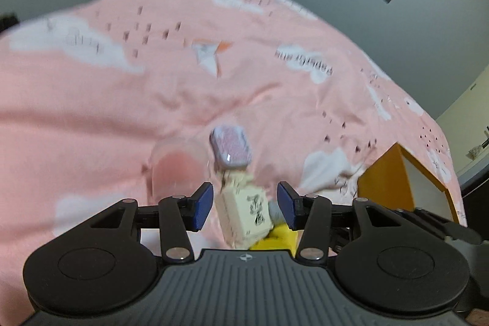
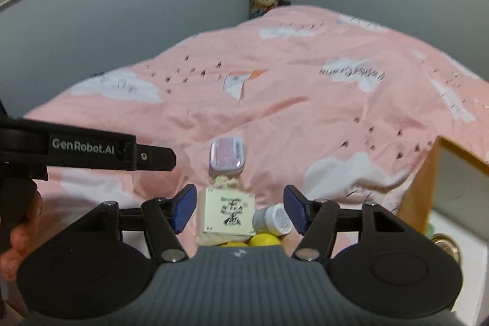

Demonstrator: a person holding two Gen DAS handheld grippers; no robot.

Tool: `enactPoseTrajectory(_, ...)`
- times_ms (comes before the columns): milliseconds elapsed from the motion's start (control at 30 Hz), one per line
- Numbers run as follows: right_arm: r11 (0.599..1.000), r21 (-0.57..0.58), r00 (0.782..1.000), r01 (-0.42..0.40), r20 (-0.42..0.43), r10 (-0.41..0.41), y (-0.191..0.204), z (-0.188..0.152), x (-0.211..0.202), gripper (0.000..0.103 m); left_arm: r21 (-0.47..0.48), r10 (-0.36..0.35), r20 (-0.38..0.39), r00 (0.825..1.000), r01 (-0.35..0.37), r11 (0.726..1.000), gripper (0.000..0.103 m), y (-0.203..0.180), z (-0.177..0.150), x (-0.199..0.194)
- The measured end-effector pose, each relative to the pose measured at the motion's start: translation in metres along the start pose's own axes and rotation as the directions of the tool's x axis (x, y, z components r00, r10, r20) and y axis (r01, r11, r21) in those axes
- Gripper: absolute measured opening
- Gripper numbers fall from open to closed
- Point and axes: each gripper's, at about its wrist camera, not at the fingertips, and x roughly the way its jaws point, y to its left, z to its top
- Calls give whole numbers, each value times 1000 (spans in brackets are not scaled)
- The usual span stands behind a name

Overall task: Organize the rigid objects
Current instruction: 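Move both grippers back over the remaining cosmetics on the bed, then grasp the white tube box with the right gripper while the left gripper grasps the clear sponge cup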

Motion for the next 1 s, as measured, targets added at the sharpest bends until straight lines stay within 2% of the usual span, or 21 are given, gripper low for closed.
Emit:
enactPoseTrajectory(167,1000,-4,997,-3,-74,2,1,-11,30,56,34,33,3,999,-33,999,56,-6,-15,14)
enactPoseTrajectory(400,998,-49,989,-43,-147,35,9,-18,62,56,78,135,97,986,-143,987,57,-7,-20,12)
enactPoseTrajectory(500,995,-92,985,-43,-170,27,17,-19,76,58,88,176,130,976,-189,978,69,-3,-16,13)
enactPoseTrajectory(567,992,-114,982,-49,-186,28,22,-19,85,61,79,187,125,974,-197,977,70,2,-16,17)
enactPoseTrajectory(667,987,-152,977,-45,-211,12,27,-20,99,61,69,196,114,974,-205,976,77,9,-16,23)
enactPoseTrajectory(800,983,-179,970,-38,-243,-7,30,-23,117,62,56,203,91,975,-209,976,77,18,-17,31)
enactPoseTrajectory(900,980,-197,970,-31,-243,-18,32,-23,126,69,42,202,74,977,-205,978,78,23,-18,37)
enactPoseTrajectory(1000,974,-225,971,-24,-235,-31,35,-23,133,72,36,200,65,978,-202,979,78,26,-19,41)
